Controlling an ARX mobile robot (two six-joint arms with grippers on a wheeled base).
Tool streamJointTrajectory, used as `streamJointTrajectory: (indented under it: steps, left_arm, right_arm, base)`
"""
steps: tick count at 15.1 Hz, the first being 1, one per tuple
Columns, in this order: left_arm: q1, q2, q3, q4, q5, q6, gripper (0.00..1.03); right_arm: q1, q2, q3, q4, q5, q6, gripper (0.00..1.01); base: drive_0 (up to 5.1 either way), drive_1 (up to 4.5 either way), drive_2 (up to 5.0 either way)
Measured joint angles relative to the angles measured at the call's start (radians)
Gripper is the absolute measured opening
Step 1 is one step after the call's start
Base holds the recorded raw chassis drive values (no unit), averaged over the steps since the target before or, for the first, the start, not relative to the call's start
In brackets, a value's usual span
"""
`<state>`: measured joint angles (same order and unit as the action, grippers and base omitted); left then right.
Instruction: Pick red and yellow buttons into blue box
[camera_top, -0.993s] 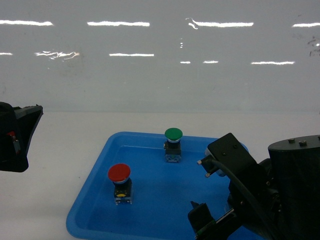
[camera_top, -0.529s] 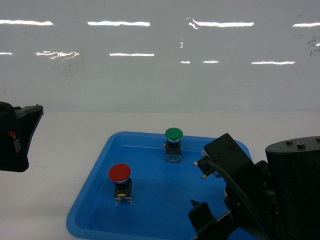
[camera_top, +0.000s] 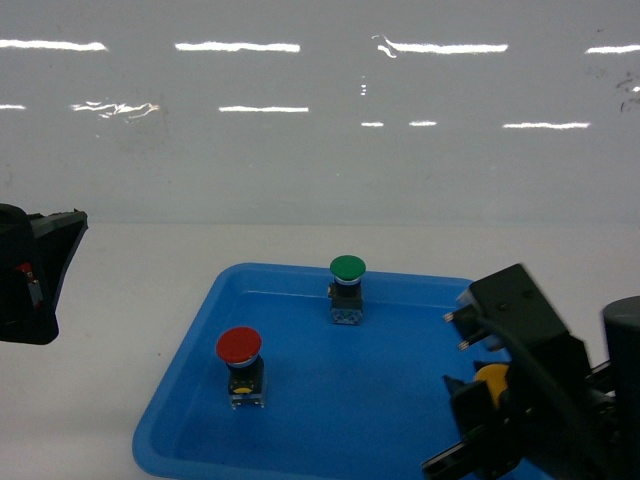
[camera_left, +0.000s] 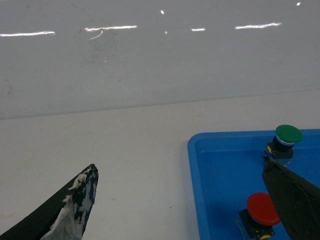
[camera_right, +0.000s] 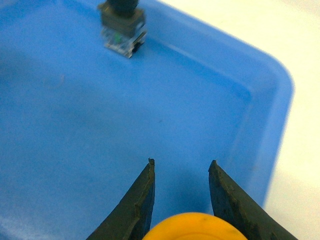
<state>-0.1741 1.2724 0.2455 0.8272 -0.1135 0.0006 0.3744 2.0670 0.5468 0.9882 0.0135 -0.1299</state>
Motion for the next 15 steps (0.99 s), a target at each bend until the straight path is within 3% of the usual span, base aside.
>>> streamJointTrajectory:
  steps: [3,8,10,12,15]
  left_arm:
    - [0.0,0.0,0.0,0.0,0.0,0.0,0.98]
    - [0.0,0.0,0.0,0.0,0.0,0.0,0.98]
    - [0.0,0.0,0.0,0.0,0.0,0.0,0.98]
    - [0.0,0.0,0.0,0.0,0.0,0.0,0.98]
    - [0.0,0.0,0.0,0.0,0.0,0.0,0.98]
  right_arm:
    - [-0.05,-0.18,-0.075,0.077,0.042,0.058,0.3]
    - [-0.054,-0.481,-0.256,0.144,0.147,0.078,0.3]
    - [-0.041,-0.628,-0.346,0.145,0.22,0.075,0.3]
    - [-0.014,-0.825,-0.439,0.039,0.283,0.06,0.3]
    - [0.045,-1.256,-0.52,-0.332,0.359,0.045,0.3]
  base:
    - [0.0,0.0,0.0]
    - [0.0,0.0,0.0]
    - [0.0,0.0,0.0]
    - [0.0,0.0,0.0]
    - [0.0,0.0,0.0]
